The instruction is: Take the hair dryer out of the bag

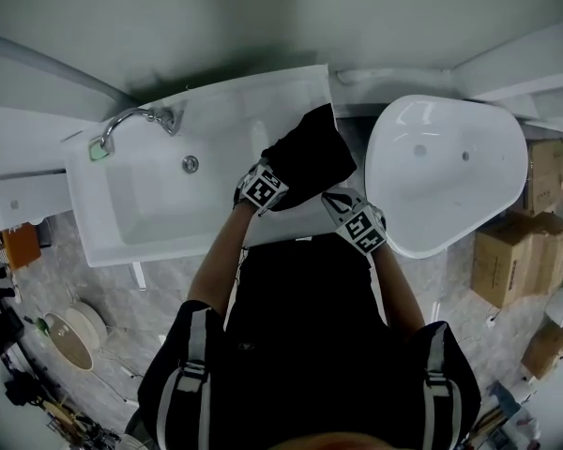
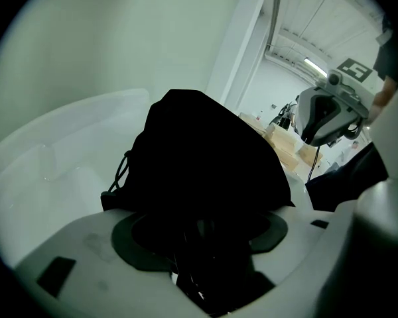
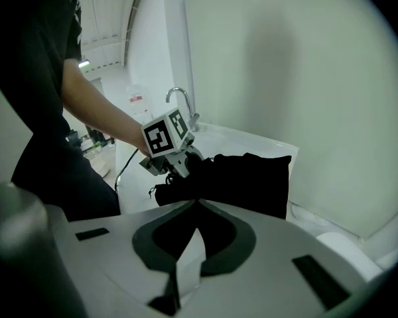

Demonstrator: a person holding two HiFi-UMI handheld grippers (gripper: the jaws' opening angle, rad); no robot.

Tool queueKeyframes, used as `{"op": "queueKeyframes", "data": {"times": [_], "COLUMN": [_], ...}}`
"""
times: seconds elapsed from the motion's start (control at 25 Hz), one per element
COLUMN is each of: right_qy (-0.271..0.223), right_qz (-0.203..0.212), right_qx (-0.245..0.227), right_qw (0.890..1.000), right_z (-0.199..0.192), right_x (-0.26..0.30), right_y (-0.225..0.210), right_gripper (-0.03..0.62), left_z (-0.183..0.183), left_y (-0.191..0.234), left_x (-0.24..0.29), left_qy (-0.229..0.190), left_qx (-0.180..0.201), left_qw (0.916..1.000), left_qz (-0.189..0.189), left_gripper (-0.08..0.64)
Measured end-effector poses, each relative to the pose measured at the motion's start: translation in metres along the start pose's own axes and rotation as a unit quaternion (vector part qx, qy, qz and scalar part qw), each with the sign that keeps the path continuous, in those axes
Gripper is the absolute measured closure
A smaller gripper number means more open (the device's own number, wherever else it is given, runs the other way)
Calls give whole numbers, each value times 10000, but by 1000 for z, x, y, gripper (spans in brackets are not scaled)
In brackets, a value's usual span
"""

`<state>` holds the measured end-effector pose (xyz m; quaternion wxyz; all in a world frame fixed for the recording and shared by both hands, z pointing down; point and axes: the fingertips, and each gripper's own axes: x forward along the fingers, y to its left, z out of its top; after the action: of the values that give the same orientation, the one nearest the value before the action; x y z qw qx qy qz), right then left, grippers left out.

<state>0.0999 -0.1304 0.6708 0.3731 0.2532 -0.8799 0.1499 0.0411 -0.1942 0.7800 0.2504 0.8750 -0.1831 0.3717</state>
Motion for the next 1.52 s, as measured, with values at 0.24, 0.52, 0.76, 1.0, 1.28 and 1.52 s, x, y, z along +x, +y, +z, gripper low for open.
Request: {"op": "queueKeyframes", "data": {"times": [0.24, 0.52, 0.76, 1.0, 1.28, 1.52], "right_qy": [59, 45, 0, 69, 62, -27], "right_qz": [46, 151, 163, 82, 77, -26], "right_qx": [88, 23, -24, 56, 49, -15], "right_qw": [9999, 9999, 9999, 9999, 9999, 10000], "right_z": [-9, -6, -1, -11, -13, -6], "right_x": [0, 9, 10, 4, 0, -2], "right_y": [-1, 0, 5, 2, -1, -14], "right_gripper": [532, 532, 532, 532, 532, 532], "left_z": [2, 3, 5, 10, 7, 14], "left_y": [5, 11, 15, 8, -14, -19], "left_x": [10, 15, 11, -2, -16, -40], "left_qy": [9, -17, -216, -721, -1168, -1522], "left_qx": [430, 776, 310, -565, -1284, -1429], "left_qw": [9982, 9920, 9958, 9956, 9832, 9752], "left_qz": [409, 992, 836, 218, -559, -732], "left_gripper": [310, 314, 354, 362, 362, 362]}}
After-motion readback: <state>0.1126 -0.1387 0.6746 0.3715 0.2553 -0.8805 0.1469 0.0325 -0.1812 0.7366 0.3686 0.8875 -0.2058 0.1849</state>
